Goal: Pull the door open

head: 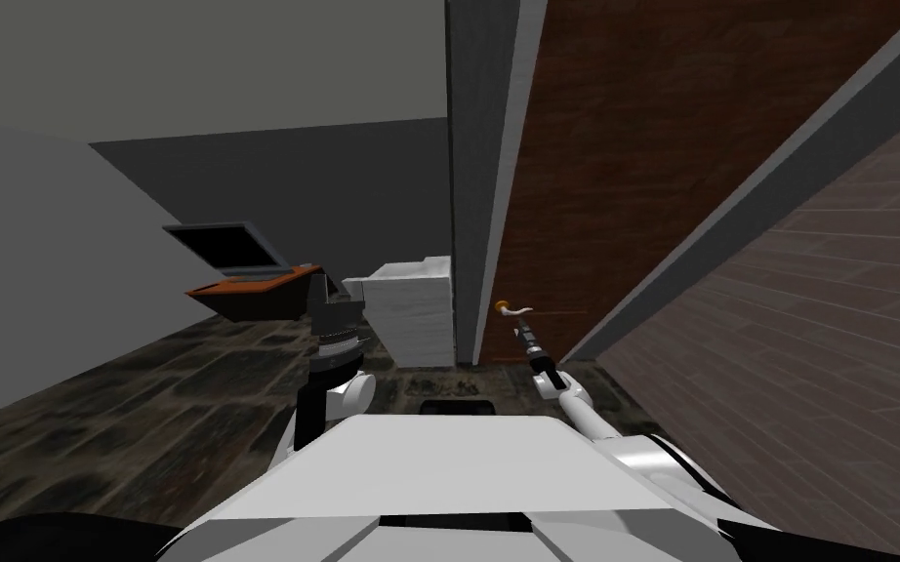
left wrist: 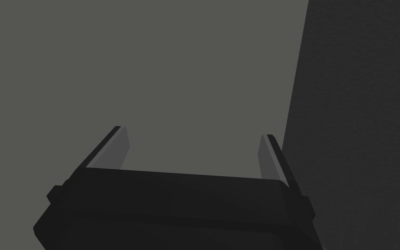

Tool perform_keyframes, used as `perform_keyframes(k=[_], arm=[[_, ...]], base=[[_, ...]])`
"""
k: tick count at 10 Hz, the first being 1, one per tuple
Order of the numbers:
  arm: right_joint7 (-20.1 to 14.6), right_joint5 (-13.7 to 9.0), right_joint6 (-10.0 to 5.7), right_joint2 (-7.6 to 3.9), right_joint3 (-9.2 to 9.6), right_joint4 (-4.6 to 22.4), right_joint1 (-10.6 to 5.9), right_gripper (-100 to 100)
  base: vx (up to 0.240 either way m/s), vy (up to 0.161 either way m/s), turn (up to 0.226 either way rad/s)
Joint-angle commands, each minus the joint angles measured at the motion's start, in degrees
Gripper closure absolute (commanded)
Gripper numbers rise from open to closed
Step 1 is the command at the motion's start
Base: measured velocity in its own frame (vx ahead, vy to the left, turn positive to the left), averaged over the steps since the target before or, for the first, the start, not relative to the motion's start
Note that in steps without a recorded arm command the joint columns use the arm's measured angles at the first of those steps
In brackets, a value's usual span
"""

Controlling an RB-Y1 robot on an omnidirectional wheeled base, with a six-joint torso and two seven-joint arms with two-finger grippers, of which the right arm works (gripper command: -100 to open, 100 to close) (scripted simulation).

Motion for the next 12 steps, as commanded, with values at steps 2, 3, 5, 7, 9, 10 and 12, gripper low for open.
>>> perform_keyframes(k=[2, 3, 5, 7, 9, 10, 12], arm=[[0.44, -0.49, 0.14, -0.43, -3.17, 0.78, 0.48, -100], [0.61, -0.65, 0.01, -0.54, -4.23, 1.44, 0.43, -100], [0.93, -0.96, -0.25, -0.73, -6.25, 2.70, 0.33, -100], [1.08, -1.09, -0.36, -0.81, -7.15, 3.27, 0.29, -100], [1.46, -1.45, -0.66, -1.03, -9.51, 4.74, 0.18, -100], [1.28, -1.34, -0.75, -1.02, -8.86, 4.81, -0.04, -100], [1.28, -1.34, -0.75, -1.02, -8.86, 4.81, -0.04, 100]], base=[[0.102, -0.010, 0.184], [0.081, -0.010, 0.181], [0.077, -0.021, 0.209], [0.048, -0.020, 0.125], [0.060, -0.020, 0.244], [0.028, -0.023, 0.049], [-0.008, 0.006, -0.034]])
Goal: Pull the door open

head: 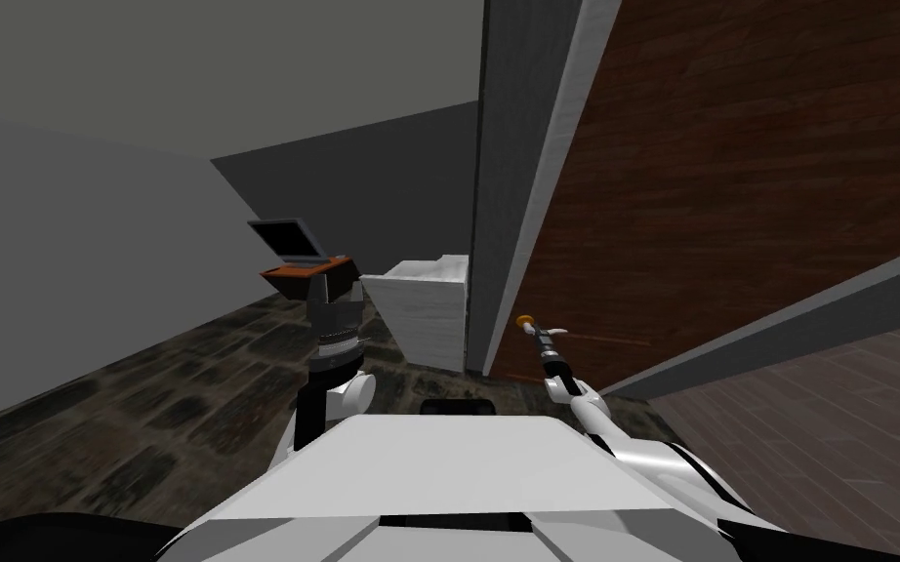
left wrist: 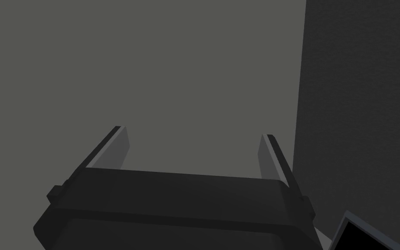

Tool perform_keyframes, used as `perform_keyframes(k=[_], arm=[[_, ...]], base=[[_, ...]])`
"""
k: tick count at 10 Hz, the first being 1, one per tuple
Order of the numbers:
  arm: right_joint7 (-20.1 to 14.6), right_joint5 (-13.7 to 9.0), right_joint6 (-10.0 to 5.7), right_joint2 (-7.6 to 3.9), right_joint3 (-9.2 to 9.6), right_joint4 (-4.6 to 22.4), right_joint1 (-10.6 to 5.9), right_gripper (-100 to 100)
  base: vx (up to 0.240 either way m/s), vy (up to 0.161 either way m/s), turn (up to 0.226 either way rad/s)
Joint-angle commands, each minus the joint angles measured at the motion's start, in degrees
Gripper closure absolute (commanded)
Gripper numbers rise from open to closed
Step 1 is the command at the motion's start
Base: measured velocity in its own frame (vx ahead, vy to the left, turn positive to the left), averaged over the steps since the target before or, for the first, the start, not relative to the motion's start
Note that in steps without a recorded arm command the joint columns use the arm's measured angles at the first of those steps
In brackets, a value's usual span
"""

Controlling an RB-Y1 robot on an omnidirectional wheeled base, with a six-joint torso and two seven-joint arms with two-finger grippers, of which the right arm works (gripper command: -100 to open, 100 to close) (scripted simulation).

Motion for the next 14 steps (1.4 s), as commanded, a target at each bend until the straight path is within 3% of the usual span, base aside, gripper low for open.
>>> perform_keyframes(k=[1, 4, 5, 14], arm=[[0.04, 0.04, -0.08, 0.04, 0.06, -0.10, -0.08, 100], [0.04, 0.04, -0.08, 0.04, 0.06, -0.10, -0.08, 100], [-0.89, 0.41, -0.53, -0.46, 0.73, -0.20, 0.36, 100], [-6.64, 3.20, -4.39, -3.53, 5.63, -1.49, 2.83, 100]], base=[[0.000, 0.000, 0.000], [0.000, 0.000, 0.000], [-0.091, -0.018, 0.059], [-0.198, -0.066, 0.082]])
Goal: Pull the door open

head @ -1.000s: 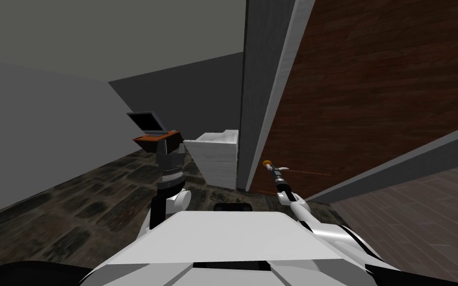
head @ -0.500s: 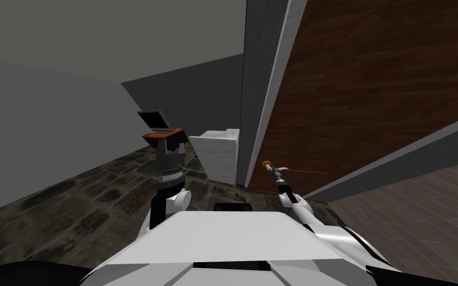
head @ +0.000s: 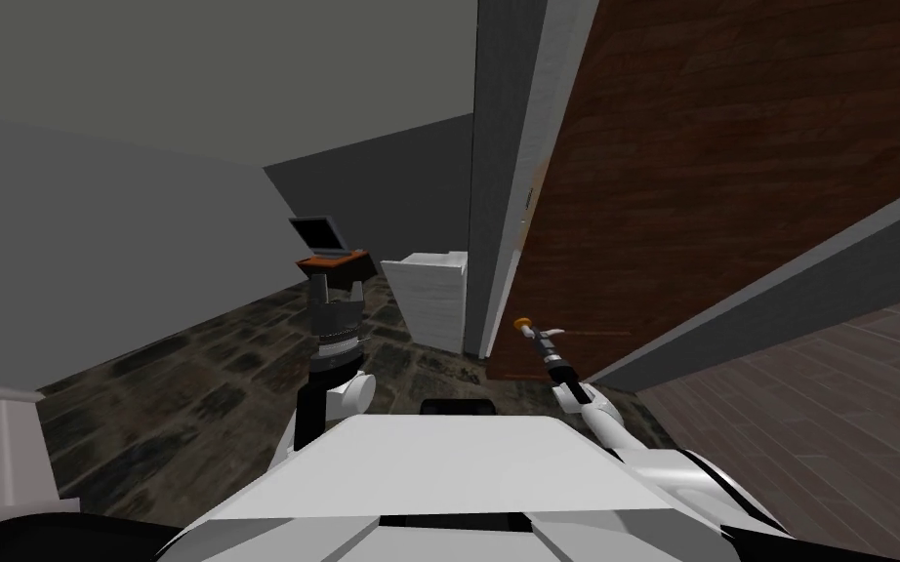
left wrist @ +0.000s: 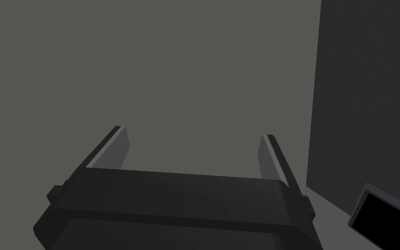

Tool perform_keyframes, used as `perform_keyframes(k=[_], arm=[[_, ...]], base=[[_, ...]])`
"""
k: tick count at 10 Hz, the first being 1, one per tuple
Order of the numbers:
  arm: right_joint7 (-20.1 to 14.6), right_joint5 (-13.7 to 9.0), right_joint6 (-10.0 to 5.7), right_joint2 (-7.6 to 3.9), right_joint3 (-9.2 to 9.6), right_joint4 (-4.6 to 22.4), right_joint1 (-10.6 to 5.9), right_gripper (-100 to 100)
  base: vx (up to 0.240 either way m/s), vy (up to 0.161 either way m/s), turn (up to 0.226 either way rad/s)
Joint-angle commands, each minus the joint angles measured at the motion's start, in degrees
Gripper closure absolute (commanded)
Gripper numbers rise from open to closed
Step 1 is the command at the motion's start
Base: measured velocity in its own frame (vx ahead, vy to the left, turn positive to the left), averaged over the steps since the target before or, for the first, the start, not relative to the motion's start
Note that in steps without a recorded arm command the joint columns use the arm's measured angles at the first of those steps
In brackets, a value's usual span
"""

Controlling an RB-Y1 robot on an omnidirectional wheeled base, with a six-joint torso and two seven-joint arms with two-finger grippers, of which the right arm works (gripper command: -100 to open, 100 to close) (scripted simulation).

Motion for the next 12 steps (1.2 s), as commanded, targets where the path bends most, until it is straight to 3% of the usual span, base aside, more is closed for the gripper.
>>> perform_keyframes(k=[1, 2, 5, 10, 11, 12], arm=[[0.00, 0.00, 0.00, 0.00, 0.00, 0.00, 0.00, 100], [-1.22, 0.49, -1.50, -0.74, 0.93, -0.18, 1.13, 100], [-2.67, 1.03, -3.45, -1.95, 1.93, -0.55, 2.43, 100], [-6.13, 2.32, -8.15, -4.85, 4.32, -1.45, 5.53, 100], [-5.77, 2.18, -7.17, -4.47, 4.11, -1.89, 5.52, 100], [-6.46, 2.36, -8.96, -5.04, 4.46, -1.44, 6.47, 100]], base=[[-0.096, -0.041, 0.025], [-0.142, -0.015, 0.096], [-0.182, -0.071, 0.095], [-0.170, -0.085, 0.106], [-0.083, -0.047, 0.025], [-0.174, -0.043, 0.171]])
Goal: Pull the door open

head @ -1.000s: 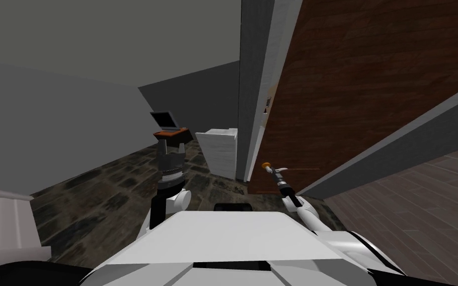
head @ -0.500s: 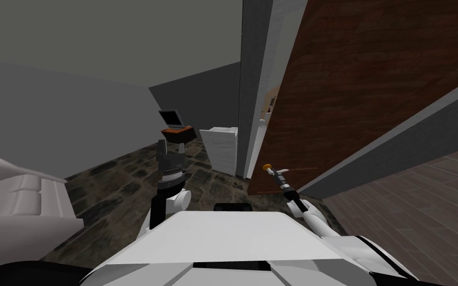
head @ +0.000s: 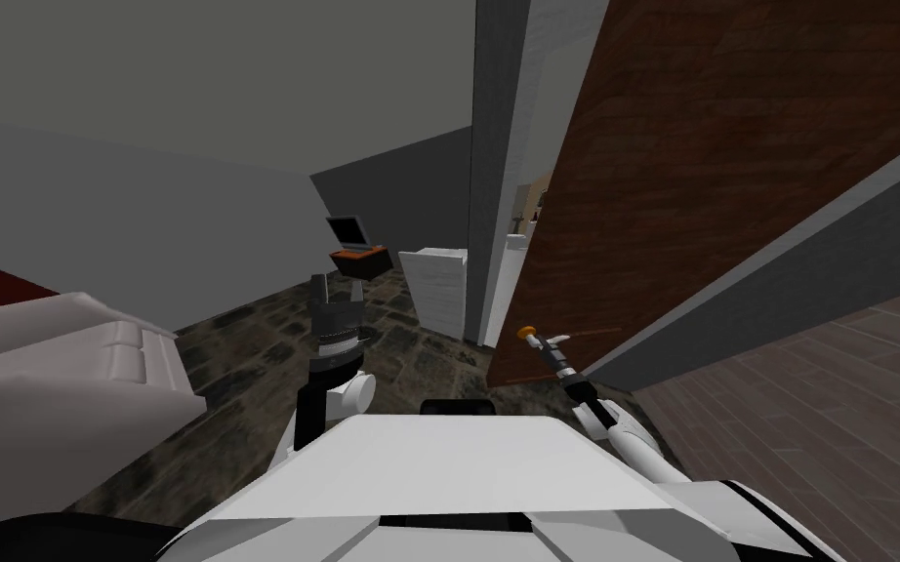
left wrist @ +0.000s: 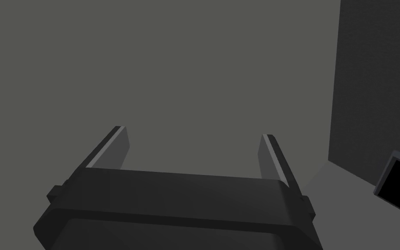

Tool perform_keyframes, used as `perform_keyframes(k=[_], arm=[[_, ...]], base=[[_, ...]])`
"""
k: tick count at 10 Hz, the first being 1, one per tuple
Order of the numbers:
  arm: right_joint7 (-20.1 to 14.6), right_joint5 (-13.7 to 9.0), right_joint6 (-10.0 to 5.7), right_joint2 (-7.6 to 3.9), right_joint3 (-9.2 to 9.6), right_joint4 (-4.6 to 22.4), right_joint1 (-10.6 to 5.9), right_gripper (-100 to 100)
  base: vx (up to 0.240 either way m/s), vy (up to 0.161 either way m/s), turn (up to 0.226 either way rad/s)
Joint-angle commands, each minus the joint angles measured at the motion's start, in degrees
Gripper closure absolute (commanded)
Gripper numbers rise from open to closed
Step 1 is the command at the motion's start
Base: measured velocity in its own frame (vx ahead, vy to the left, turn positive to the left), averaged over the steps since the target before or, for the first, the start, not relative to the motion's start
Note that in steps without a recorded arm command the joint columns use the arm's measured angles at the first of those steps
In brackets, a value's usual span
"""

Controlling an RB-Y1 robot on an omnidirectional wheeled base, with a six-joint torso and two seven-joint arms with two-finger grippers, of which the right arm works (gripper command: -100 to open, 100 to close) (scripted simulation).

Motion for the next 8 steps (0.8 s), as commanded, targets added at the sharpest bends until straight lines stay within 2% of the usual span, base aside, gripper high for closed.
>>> perform_keyframes(k=[1, 2, 5, 8], arm=[[-0.55, 0.17, -2.00, -0.60, 0.29, 0.63, 0.74, 100], [-0.71, 0.20, -2.50, -0.80, 0.34, 0.78, 0.94, 100], [-1.82, 0.40, -6.16, -2.24, 0.71, 1.95, 2.46, 100], [-2.31, 0.49, -7.77, -2.87, 0.87, 2.45, 3.12, 100]], base=[[-0.236, -0.079, 0.225], [-0.193, -0.102, 0.133], [-0.192, -0.123, 0.198], [-0.155, -0.054, 0.086]])
